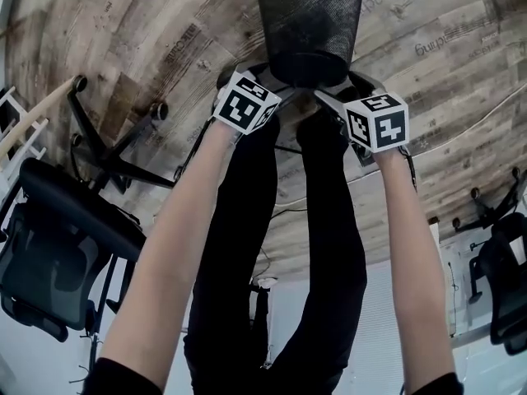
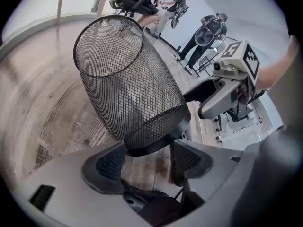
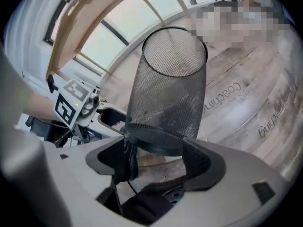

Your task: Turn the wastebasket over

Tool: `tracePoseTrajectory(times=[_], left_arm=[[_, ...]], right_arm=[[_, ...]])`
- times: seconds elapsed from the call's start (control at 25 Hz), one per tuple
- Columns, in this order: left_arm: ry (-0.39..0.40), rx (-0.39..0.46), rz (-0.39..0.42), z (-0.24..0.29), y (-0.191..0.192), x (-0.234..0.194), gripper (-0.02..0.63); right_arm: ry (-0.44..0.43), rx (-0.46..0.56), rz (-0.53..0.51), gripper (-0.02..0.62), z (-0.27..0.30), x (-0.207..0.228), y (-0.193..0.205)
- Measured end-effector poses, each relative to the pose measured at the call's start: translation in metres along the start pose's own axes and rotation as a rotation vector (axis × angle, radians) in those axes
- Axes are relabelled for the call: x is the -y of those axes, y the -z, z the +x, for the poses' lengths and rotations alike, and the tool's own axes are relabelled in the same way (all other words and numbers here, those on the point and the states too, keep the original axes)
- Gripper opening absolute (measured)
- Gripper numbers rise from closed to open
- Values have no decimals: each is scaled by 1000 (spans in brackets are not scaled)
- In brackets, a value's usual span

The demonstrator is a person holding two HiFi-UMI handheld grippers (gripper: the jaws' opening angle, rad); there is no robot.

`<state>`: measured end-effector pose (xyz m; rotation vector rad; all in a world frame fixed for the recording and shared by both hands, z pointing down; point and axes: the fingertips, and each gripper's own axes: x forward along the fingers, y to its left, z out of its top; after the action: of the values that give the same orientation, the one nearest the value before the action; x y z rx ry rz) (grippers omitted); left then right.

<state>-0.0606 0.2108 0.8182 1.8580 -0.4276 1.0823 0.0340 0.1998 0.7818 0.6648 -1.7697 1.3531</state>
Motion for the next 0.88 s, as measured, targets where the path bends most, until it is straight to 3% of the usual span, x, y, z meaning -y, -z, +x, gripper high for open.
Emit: tracePoseTrajectory(times=[0.28, 0.52, 0.88], left_arm=[[16, 29, 4, 0, -9, 13, 327], [38, 46, 46, 0, -15, 23, 321], [63, 5, 98, -3, -19, 24, 314]], right_arm=[[125, 79, 187, 375, -10, 6, -17], [216, 51, 157, 388, 3, 14, -18], [169, 21, 164, 393, 2, 22, -15]])
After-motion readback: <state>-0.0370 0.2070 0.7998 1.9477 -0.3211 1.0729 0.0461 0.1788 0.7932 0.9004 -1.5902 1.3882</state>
